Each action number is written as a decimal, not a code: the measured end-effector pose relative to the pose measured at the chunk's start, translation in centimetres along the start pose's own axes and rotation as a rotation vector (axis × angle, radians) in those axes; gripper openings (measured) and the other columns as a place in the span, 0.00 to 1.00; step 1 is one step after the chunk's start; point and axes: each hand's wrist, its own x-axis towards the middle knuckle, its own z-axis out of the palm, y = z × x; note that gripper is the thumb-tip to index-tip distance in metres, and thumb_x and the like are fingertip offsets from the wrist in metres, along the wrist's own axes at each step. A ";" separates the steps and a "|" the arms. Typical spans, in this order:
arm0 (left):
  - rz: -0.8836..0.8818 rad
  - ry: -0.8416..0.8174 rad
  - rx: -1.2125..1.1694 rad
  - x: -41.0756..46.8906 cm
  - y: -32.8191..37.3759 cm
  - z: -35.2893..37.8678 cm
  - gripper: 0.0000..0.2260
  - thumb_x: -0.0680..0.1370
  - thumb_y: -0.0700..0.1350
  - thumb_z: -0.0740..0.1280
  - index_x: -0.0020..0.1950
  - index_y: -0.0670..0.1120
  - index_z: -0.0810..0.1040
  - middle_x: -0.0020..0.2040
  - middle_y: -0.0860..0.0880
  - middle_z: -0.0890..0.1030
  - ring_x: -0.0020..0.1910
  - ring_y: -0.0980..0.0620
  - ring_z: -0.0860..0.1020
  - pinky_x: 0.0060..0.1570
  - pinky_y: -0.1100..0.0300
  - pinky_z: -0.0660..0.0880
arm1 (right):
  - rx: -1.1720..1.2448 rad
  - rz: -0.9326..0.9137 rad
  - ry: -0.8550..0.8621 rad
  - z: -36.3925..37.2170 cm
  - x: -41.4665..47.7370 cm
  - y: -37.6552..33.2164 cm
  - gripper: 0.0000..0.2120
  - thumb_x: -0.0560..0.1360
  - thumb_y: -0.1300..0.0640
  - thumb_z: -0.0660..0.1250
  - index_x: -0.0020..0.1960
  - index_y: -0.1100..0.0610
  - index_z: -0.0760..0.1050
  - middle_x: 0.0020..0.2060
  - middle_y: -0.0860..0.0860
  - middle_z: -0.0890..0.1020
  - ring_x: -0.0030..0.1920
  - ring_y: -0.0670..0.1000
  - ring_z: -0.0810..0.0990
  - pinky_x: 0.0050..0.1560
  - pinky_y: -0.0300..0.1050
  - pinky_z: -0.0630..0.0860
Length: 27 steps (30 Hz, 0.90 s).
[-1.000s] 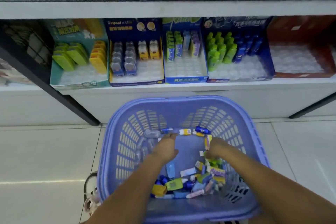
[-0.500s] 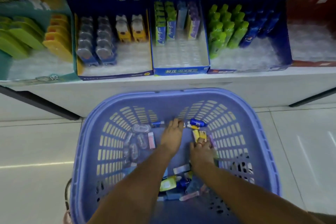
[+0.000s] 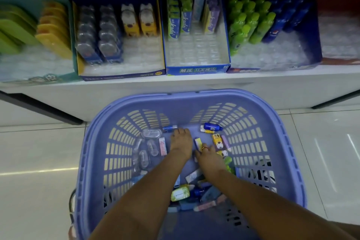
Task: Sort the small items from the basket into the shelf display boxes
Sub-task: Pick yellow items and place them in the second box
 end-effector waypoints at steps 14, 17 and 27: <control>0.079 -0.310 -0.275 -3.9 -1.3 -0.3 0.14 0.79 0.44 0.64 0.56 0.34 0.78 0.50 0.35 0.76 0.48 0.39 0.74 0.46 0.52 0.67 | -0.050 0.114 -0.022 -0.4 0.1 0.1 0.23 0.78 0.60 0.59 0.71 0.55 0.57 0.69 0.63 0.62 0.69 0.65 0.59 0.61 0.54 0.68; 0.126 -0.218 -0.215 -4.8 -0.8 0.7 0.18 0.75 0.51 0.69 0.57 0.39 0.75 0.55 0.39 0.78 0.54 0.41 0.75 0.50 0.52 0.68 | 0.220 0.201 -0.041 -1.6 0.2 1.3 0.24 0.77 0.58 0.62 0.71 0.57 0.60 0.66 0.62 0.68 0.67 0.62 0.66 0.62 0.53 0.69; -0.127 -0.274 -0.692 -5.8 -0.1 -0.3 0.10 0.76 0.47 0.68 0.38 0.43 0.75 0.37 0.44 0.75 0.41 0.44 0.77 0.36 0.56 0.70 | 1.421 0.188 -0.059 -9.0 -3.4 5.2 0.06 0.76 0.58 0.67 0.41 0.59 0.73 0.35 0.54 0.76 0.32 0.50 0.74 0.31 0.40 0.73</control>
